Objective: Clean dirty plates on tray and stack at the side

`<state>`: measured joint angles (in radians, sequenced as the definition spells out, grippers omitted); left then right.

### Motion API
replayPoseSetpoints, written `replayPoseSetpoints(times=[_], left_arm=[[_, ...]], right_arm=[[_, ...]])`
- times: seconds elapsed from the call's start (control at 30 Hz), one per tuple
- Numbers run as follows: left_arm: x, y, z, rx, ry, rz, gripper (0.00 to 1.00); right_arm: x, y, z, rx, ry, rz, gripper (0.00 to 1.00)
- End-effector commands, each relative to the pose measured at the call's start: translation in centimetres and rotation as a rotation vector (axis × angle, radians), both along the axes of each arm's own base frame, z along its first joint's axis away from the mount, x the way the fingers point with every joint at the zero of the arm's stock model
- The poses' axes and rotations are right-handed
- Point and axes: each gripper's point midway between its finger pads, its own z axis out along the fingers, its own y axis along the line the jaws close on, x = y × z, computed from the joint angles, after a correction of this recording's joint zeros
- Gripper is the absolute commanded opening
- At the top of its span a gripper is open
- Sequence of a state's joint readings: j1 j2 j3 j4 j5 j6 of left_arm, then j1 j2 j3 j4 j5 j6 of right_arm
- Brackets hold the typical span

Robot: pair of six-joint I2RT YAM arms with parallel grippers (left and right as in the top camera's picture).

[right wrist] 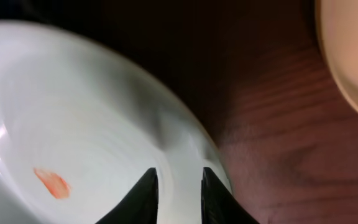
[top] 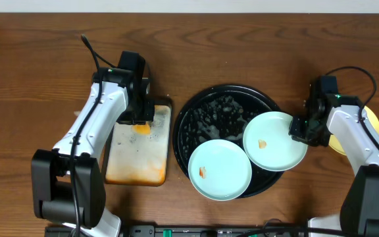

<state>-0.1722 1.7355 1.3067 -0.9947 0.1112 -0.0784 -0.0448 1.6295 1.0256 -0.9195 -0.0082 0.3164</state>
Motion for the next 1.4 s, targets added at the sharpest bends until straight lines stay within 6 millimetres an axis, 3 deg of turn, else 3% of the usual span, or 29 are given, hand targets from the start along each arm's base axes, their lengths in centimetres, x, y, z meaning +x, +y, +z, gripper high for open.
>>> replayPoseSetpoints(times=[0.0,0.33,0.4,0.43,0.53,0.63,0.9,0.97,1.17,1.37], left_arm=[[0.0,-1.3,1.5,-0.079,-0.032,0.002,0.08],[0.7,-9.6,4.6,-0.386,-0.114,-0.046,0.07],[0.7,-12.0,5.0,-0.409,-0.136,-0.066,0.07],[0.4,-14.8,5.4,-0.438,-0.159,-0.104,0.07],[-0.6,-19.3,6.2,-0.494,-0.184,-0.145,0.07],[-1.6,-22.7,6.6,-0.541,-0.196,-0.172,0.07],[-3.2,-27.6,5.8,-0.616,-0.160,-0.179,0.07],[-4.3,-29.6,5.1,-0.650,-0.132,-0.219,0.07],[-6.4,-33.1,3.1,-0.679,-0.087,-0.272,0.07],[-6.8,-33.8,1.9,-0.673,-0.071,-0.277,0.07]], right_arm=[[0.6,-0.2,0.0,0.002,-0.026,-0.022,0.21],[1.1,-0.1,0.0,0.013,-0.046,-0.101,0.18],[1.1,-0.1,0.0,0.013,-0.046,-0.101,0.18],[1.1,-0.1,0.0,0.013,-0.045,-0.101,0.16],[1.3,0.0,0.1,0.016,-0.054,-0.088,0.14],[1.6,0.2,0.1,0.023,-0.066,-0.014,0.13],[0.1,0.3,-1.6,0.028,-0.035,0.076,0.19],[-0.1,0.5,-2.4,0.042,-0.041,0.074,0.19],[-0.1,0.5,-2.7,0.047,-0.050,0.052,0.17],[-0.1,0.7,-2.6,0.058,-0.052,0.054,0.15]])
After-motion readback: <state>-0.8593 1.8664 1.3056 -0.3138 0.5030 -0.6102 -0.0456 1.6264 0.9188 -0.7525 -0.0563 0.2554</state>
